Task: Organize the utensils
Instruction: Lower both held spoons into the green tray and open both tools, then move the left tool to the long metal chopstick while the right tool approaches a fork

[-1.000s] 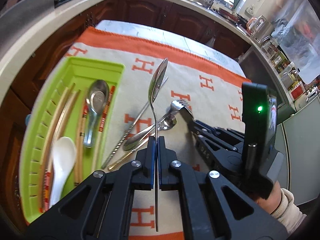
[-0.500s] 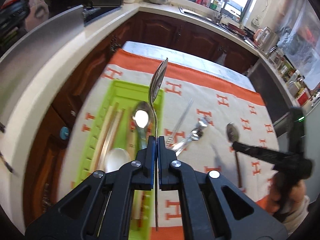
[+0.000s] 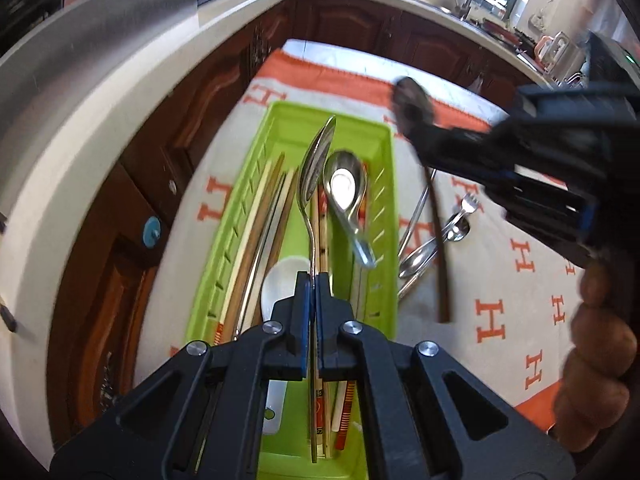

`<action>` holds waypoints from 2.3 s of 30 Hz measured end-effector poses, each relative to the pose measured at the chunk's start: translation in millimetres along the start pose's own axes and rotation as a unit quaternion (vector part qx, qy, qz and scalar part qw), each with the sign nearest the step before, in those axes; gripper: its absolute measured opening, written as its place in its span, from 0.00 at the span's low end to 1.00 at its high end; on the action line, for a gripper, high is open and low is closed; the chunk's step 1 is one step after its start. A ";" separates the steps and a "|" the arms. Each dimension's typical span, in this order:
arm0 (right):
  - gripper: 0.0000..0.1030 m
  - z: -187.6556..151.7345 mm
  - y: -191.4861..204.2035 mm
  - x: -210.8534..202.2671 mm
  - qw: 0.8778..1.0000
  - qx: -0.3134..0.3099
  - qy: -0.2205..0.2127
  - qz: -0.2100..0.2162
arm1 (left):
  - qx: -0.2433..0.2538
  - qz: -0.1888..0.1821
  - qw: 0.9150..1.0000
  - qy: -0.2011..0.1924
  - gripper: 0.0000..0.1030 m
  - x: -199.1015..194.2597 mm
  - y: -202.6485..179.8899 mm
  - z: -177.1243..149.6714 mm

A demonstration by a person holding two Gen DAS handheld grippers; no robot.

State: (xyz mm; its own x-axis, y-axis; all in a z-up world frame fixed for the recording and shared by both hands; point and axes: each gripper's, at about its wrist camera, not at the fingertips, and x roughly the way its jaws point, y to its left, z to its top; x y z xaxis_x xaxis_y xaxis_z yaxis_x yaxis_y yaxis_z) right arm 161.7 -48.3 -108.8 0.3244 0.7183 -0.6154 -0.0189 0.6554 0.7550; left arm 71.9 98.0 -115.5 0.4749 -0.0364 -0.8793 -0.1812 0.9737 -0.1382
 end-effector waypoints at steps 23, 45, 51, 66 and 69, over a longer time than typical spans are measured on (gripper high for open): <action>0.06 -58.1 -6.7 -23.5 0.994 -0.098 0.017 -0.037 | -0.023 0.006 1.000 0.011 0.12 -3.8 -7.0 -23.8; 0.06 -75.3 -71.8 -79.3 0.996 -0.058 -0.014 -0.072 | 0.019 -0.005 1.000 -0.023 0.37 -41.5 -48.2 -49.7; 0.07 -73.2 -79.3 -81.8 0.996 -0.054 -0.017 -0.075 | 0.036 -0.023 0.998 -0.037 0.37 -47.4 -58.4 -48.3; 0.07 -45.2 -97.7 -69.1 0.996 -0.035 -0.016 -0.081 | 0.036 -0.041 0.998 -0.035 0.37 -30.9 -67.4 -17.2; 0.07 -25.3 -102.9 -68.1 0.996 -0.028 -0.027 -0.086 | 0.059 -0.035 0.997 -0.028 0.37 -19.8 -78.5 -5.8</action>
State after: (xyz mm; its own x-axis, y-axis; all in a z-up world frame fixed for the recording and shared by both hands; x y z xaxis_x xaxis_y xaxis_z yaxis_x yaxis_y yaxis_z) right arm 117.6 -158.8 -150.4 0.3770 0.5819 -0.7206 -0.0110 0.7808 0.6247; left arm 71.7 21.0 -89.8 0.5309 -0.0968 -0.8419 -0.0451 0.9888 -0.1421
